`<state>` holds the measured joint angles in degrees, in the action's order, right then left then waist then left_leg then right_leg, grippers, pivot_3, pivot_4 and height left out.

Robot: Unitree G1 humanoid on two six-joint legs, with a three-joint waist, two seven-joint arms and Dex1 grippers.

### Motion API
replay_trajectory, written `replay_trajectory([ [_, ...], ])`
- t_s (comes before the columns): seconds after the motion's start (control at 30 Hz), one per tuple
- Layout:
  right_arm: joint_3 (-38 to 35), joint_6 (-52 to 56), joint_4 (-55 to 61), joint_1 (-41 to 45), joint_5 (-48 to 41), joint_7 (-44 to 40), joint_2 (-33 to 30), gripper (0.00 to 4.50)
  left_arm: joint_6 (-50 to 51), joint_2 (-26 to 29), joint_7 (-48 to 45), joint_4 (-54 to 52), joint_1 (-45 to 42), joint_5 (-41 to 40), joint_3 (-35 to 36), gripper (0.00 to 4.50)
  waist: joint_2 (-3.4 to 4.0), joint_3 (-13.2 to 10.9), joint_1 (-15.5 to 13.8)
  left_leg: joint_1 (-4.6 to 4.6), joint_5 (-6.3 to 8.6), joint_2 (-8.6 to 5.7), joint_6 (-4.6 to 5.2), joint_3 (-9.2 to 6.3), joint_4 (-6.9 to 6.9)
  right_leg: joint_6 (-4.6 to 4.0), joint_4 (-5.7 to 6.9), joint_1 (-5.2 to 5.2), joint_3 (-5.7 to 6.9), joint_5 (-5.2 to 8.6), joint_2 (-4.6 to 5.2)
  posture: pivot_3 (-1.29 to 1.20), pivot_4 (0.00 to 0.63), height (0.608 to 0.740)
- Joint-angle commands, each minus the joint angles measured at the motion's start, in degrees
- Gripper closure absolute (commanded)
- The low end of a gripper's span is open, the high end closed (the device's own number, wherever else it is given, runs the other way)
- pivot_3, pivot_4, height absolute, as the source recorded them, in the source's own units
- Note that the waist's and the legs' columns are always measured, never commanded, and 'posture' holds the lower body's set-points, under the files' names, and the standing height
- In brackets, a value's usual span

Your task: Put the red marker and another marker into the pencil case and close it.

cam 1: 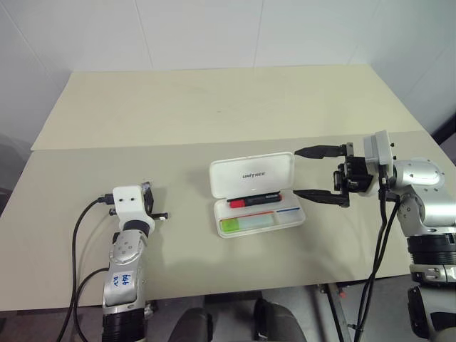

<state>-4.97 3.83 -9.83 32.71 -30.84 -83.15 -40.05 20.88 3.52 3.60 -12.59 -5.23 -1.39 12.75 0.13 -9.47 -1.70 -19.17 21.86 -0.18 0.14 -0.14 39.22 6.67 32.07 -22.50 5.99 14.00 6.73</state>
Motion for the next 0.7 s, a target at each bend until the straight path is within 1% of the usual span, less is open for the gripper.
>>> replay_trajectory([
  [0.03, -1.97, -0.84, 0.84, -0.03, -0.49, 0.02, -0.80, 0.00, -3.26, 0.75, -0.77, -2.78, -2.02, -1.52, 0.39, 4.13, 0.00, 0.00, 0.00, -0.01, 0.00, 0.01, 0.00, 0.00, 0.00, 0.00, 0.00, 0.00, 0.00, 0.00, 0.00, 0.00, 0.150, 0.740],
  [0.2, -2.08, -1.05, 0.84, -0.24, -0.43, 0.06, -0.85, 0.00, -7.83, 3.46, -3.10, -3.71, -4.53, -1.40, -0.45, 4.13, 0.00, 0.00, 0.19, -0.01, 0.00, 0.00, 0.00, 0.00, 0.00, 0.00, 0.00, -0.01, 0.01, 0.00, -0.01, 0.00, 0.150, 0.740],
  [0.33, -2.44, -1.36, 0.99, -0.47, -0.10, 0.53, -1.15, 0.00, -14.53, 7.18, -10.39, -5.40, -8.44, -3.55, -2.94, 4.13, 0.00, 0.00, 0.12, -0.03, 0.00, 0.01, -0.01, 0.01, 0.00, 0.00, 0.00, -0.03, 0.04, 0.00, -0.02, 0.00, 0.150, 0.740],
  [0.43, -2.84, -1.58, 1.09, -0.77, 0.10, 0.73, -1.57, 0.00, -16.71, 8.52, -14.19, -5.56, -9.75, -5.16, -4.46, 4.13, 0.00, 0.00, 0.13, -0.03, 0.00, -0.02, -0.01, 0.02, 0.00, 0.00, -0.01, -0.02, 0.03, 0.00, 0.02, 0.00, 0.150, 0.740],
  [0.47, -3.17, -1.71, 1.09, -0.85, 0.18, 0.89, -1.85, 0.00, -17.06, 8.70, -14.80, -5.63, -10.02, -5.47, -4.71, 4.13, 0.00, 0.00, 0.16, -0.02, 0.00, -0.03, -0.01, 0.03, 0.00, 0.01, -0.01, -0.01, 0.03, -0.01, 0.03, 0.00, 0.150, 0.740],
  [0.6, -5.36, -2.34, 0.49, -0.85, 0.39, 1.80, -3.95, 0.00, -12.86, 8.40, -18.39, -6.72, -14.73, -11.24, -6.01, 4.13, 0.00, -0.02, -0.01, -0.06, 0.00, -0.03, 0.00, 0.08, 0.00, 0.02, -0.01, -0.02, 0.09, -0.01, 0.01, 0.00, 0.150, 0.740],
  [0.7, -6.42, -2.33, 0.48, -1.96, 0.30, 1.69, -5.42, 0.00, -13.02, 8.85, -22.07, -7.01, -17.07, -13.58, -7.55, 4.13, 0.00, -0.01, 0.00, -0.06, 0.00, -0.02, 0.00, 0.35, 0.02, 0.02, -0.01, 0.03, 0.14, -0.01, -0.02, 0.00, 0.150, 0.740],
])
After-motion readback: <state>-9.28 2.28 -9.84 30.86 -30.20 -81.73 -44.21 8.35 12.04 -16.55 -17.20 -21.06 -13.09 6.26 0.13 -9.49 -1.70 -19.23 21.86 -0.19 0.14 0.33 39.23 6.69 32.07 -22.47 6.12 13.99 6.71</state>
